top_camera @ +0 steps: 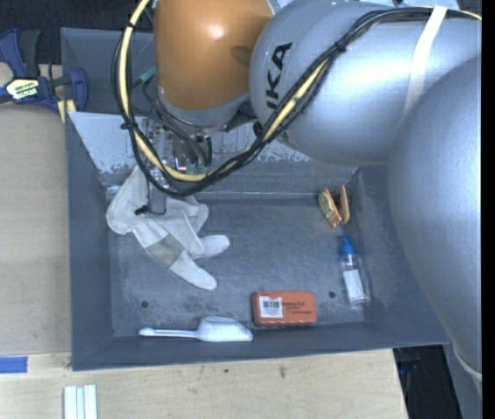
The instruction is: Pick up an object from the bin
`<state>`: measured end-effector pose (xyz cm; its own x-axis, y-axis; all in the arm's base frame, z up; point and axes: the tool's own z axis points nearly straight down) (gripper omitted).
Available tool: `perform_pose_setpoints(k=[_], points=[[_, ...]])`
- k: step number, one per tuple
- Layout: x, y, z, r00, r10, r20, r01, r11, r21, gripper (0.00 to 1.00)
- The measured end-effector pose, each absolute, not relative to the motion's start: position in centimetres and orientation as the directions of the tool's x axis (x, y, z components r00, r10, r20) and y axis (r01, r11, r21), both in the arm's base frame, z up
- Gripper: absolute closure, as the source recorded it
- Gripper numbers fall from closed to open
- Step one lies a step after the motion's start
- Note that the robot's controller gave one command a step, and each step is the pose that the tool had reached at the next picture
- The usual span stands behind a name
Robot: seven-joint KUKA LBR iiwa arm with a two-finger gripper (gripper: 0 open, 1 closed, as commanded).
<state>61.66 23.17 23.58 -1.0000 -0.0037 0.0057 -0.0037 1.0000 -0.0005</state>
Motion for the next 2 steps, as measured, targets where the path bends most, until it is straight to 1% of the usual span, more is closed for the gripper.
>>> perform_pose_setpoints(k=[1, 2], points=[[61.8, 23.1, 24.1, -1.0, -0.001, -0.003, -0.001, 1.0, 0.001, 0.0], [62.1, 21.2, 20.8, -0.997, -0.081, -0.008, -0.081, 0.997, 0.003, 0.0]])
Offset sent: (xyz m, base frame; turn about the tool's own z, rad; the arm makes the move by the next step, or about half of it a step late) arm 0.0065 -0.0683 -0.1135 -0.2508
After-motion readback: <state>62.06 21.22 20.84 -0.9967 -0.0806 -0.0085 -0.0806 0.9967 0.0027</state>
